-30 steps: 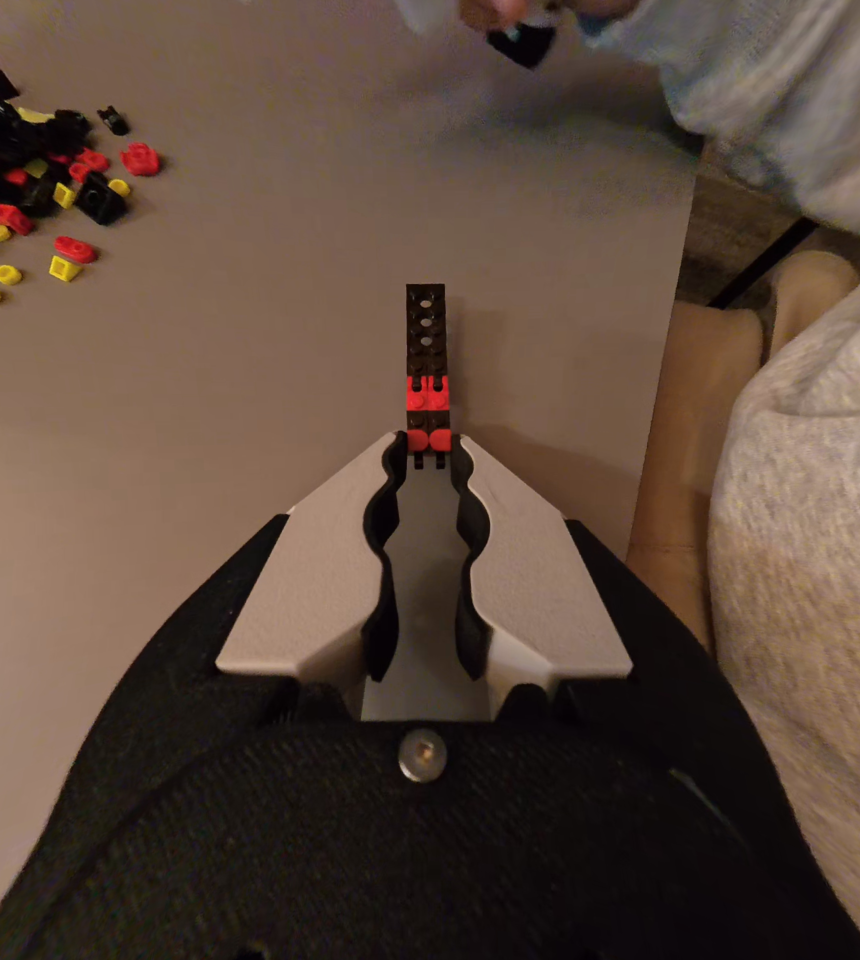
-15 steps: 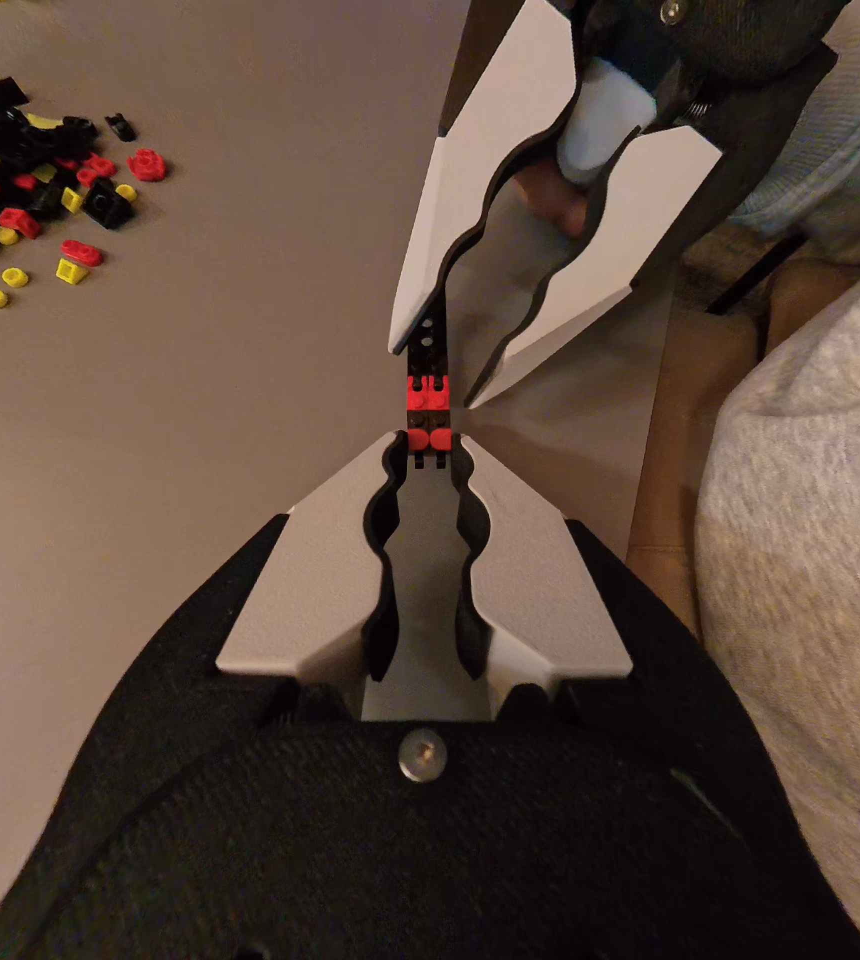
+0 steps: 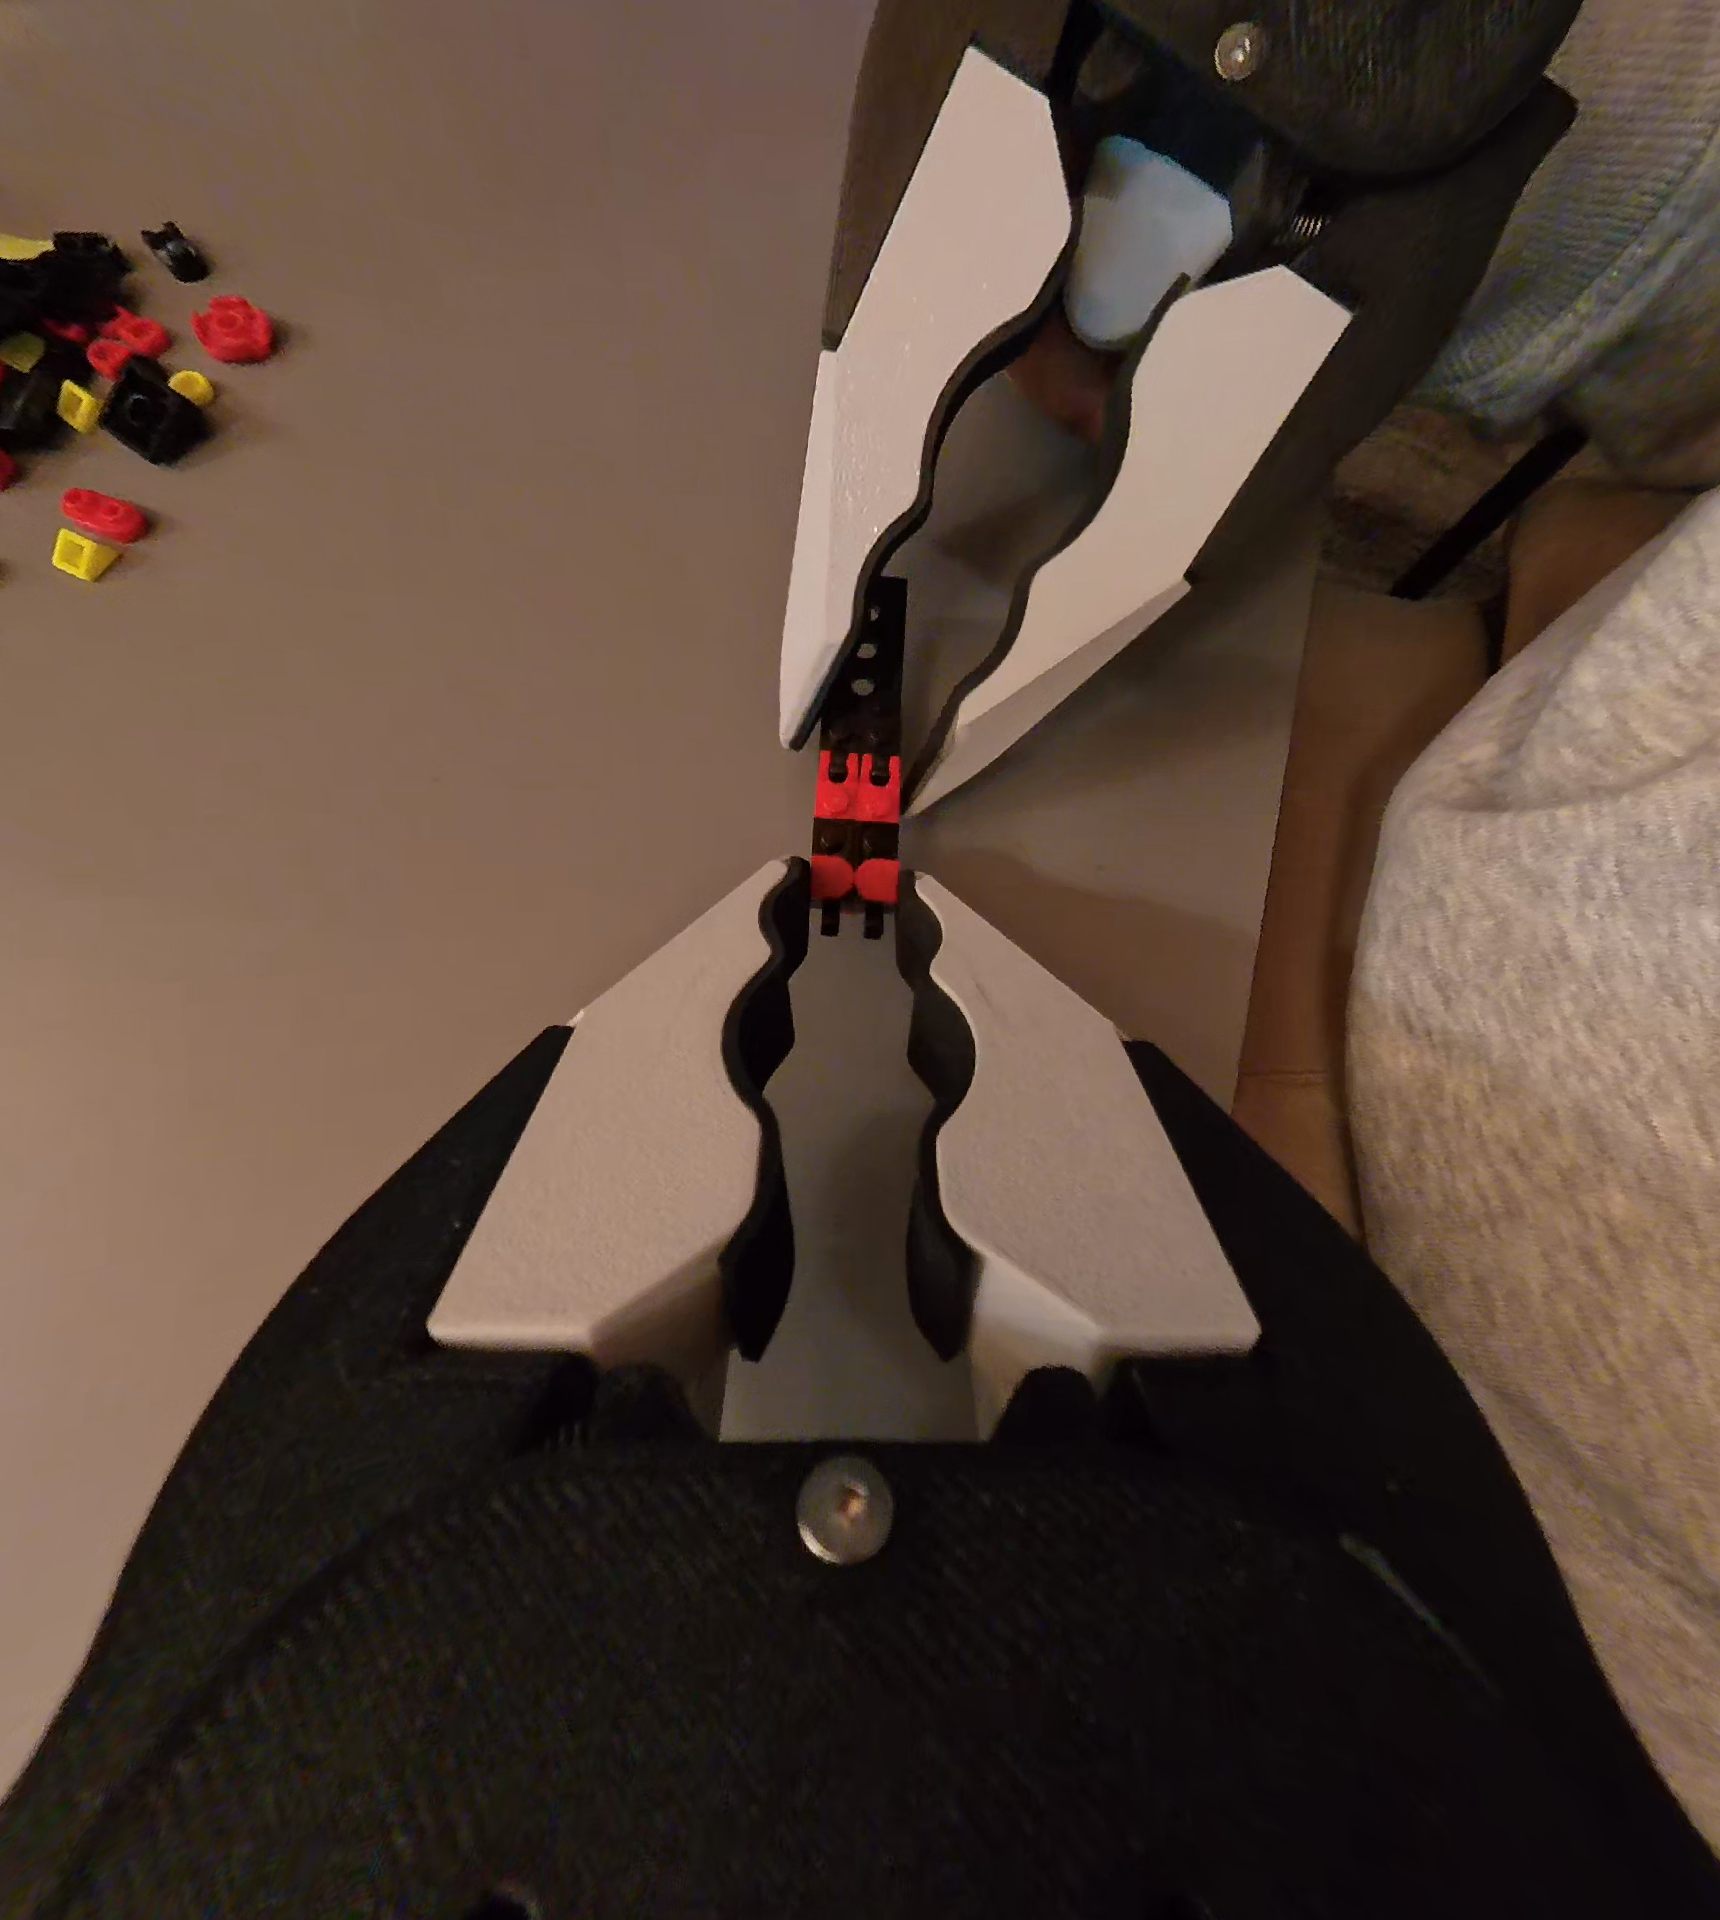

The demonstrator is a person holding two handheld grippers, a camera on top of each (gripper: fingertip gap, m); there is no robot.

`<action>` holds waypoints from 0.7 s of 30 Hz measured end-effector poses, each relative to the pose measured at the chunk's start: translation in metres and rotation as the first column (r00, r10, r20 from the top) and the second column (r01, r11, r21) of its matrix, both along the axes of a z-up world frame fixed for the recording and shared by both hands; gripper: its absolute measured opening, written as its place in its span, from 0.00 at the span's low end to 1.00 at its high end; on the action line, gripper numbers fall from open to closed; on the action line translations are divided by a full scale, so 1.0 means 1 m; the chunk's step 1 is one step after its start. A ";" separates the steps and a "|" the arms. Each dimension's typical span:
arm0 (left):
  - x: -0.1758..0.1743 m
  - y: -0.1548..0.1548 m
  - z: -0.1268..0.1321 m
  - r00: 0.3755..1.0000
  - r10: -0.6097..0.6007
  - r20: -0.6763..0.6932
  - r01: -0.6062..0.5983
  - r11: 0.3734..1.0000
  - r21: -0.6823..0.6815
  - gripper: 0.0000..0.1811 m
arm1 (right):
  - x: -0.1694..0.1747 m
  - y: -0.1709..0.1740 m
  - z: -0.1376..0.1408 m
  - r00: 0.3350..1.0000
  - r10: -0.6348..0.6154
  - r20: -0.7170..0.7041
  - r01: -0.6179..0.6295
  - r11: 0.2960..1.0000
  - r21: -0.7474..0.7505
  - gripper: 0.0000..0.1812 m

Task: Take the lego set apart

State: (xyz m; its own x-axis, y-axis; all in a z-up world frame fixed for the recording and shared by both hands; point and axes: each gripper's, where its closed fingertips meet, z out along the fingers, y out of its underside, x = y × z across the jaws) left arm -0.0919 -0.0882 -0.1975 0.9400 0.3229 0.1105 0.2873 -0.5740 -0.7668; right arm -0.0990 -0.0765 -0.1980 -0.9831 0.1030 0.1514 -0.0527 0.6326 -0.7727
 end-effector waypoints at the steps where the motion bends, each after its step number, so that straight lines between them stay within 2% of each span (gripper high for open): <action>1: 0.000 0.000 0.000 1.000 -0.002 0.002 0.002 1.000 0.003 0.09 | 0.000 0.000 0.001 1.000 0.002 0.007 -0.002 1.000 -0.005 0.10; 21: 0.001 0.000 0.001 1.000 -0.007 0.030 0.007 1.000 0.014 0.09 | 0.001 0.001 0.002 0.999 0.007 0.050 -0.007 1.000 -0.013 0.10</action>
